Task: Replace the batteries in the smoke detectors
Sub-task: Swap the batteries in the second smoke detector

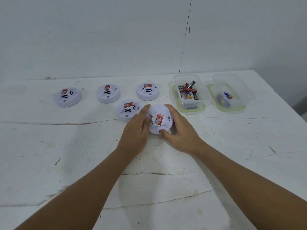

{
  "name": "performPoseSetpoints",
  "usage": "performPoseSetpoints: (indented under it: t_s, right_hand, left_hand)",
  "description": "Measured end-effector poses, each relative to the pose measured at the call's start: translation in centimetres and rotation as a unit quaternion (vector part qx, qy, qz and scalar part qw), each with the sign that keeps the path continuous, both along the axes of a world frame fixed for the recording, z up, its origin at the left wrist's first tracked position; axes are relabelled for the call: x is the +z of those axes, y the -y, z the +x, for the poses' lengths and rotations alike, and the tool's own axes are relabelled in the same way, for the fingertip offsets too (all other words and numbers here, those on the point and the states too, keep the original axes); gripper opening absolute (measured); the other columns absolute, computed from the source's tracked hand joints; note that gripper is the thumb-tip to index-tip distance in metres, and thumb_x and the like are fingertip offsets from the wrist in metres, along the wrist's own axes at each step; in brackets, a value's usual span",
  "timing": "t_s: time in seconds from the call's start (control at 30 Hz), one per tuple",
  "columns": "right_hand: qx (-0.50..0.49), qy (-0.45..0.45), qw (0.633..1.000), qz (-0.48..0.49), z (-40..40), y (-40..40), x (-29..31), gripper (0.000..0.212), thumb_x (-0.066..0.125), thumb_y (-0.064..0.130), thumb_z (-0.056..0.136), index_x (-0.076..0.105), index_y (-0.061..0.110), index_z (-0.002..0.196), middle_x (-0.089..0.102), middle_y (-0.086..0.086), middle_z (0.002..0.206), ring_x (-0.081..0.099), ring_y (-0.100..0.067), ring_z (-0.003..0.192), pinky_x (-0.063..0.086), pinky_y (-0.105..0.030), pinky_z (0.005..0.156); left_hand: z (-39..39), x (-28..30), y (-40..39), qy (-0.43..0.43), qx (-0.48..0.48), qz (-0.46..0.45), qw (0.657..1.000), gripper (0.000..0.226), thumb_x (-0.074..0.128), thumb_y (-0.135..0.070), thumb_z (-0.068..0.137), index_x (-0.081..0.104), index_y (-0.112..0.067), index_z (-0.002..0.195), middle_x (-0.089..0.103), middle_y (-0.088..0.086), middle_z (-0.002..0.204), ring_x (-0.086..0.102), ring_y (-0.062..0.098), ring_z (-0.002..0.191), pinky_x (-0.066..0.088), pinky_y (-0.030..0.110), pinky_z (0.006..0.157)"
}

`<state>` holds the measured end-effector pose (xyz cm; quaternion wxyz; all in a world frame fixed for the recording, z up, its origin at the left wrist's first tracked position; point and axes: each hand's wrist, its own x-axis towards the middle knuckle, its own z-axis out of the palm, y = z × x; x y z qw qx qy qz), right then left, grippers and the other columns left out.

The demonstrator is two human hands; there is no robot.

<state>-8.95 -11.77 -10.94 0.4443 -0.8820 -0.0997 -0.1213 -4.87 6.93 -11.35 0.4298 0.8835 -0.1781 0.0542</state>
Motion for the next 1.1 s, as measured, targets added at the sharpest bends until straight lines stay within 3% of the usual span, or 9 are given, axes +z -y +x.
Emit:
performPoseSetpoints:
  t_s: [0.1, 0.23, 0.47, 0.6, 0.8, 1.1]
  right_hand:
    - [0.006, -0.002, 1.0, -0.001, 0.05, -0.04, -0.09, 0.072, 0.071, 0.018, 0.086, 0.039, 0.03, 0.149, 0.06, 0.012, 0.127, 0.061, -0.017, 0.115, 0.055, -0.047, 0.091]
    - [0.004, -0.007, 1.0, -0.003, 0.16, 0.01, -0.17, 0.072, 0.07, 0.022, 0.085, 0.039, 0.031, 0.149, 0.061, 0.012, 0.127, 0.061, -0.017, 0.114, 0.055, -0.048, 0.09]
    - [0.005, -0.003, 1.0, -0.004, 0.23, 0.01, -0.28, 0.072, 0.07, 0.02, 0.085, 0.039, 0.032, 0.148, 0.06, 0.013, 0.125, 0.061, -0.018, 0.113, 0.055, -0.048, 0.09]
    - [0.006, -0.008, 1.0, -0.007, 0.29, 0.06, -0.39, 0.072, 0.07, 0.023, 0.085, 0.038, 0.03, 0.15, 0.06, 0.012, 0.126, 0.061, -0.018, 0.113, 0.055, -0.048, 0.089]
    - [0.001, -0.016, 1.0, -0.008, 0.29, 0.04, -0.4, 0.073, 0.069, 0.027, 0.086, 0.037, 0.03, 0.151, 0.06, 0.011, 0.126, 0.06, -0.019, 0.114, 0.054, -0.049, 0.09]
    - [0.004, -0.019, 1.0, -0.008, 0.31, -0.03, -0.31, 0.073, 0.067, 0.029, 0.086, 0.037, 0.029, 0.152, 0.06, 0.009, 0.126, 0.06, -0.021, 0.114, 0.054, -0.05, 0.09]
  left_hand:
    - [-0.05, 0.05, 0.03, 0.0, 0.002, -0.004, 1.0, 0.047, 0.038, -0.031, 0.112, 0.037, -0.027, 0.159, 0.055, -0.002, 0.149, 0.045, -0.003, 0.12, 0.032, -0.002, 0.089]
    - [-0.15, 0.17, 0.09, -0.005, 0.0, -0.009, 1.0, 0.047, 0.037, -0.034, 0.112, 0.036, -0.028, 0.159, 0.055, -0.002, 0.15, 0.047, 0.0, 0.123, 0.037, 0.016, 0.099]
    - [-0.1, 0.16, 0.03, -0.001, -0.003, -0.004, 1.0, 0.048, 0.037, -0.033, 0.112, 0.036, -0.028, 0.159, 0.057, -0.002, 0.148, 0.05, 0.001, 0.122, 0.039, 0.014, 0.096]
    - [-0.04, 0.04, 0.0, 0.001, -0.001, -0.004, 1.0, 0.047, 0.037, -0.033, 0.112, 0.037, -0.029, 0.159, 0.057, -0.002, 0.148, 0.049, 0.0, 0.12, 0.034, 0.003, 0.091]
    - [-0.29, 0.36, 0.1, -0.008, 0.0, -0.011, 1.0, 0.048, 0.038, -0.032, 0.112, 0.037, -0.028, 0.159, 0.056, -0.001, 0.149, 0.048, 0.001, 0.123, 0.039, 0.017, 0.1]
    - [-0.3, 0.33, 0.07, -0.008, -0.001, -0.002, 1.0, 0.048, 0.037, -0.033, 0.112, 0.036, -0.029, 0.159, 0.056, -0.002, 0.148, 0.05, 0.002, 0.123, 0.04, 0.017, 0.098]
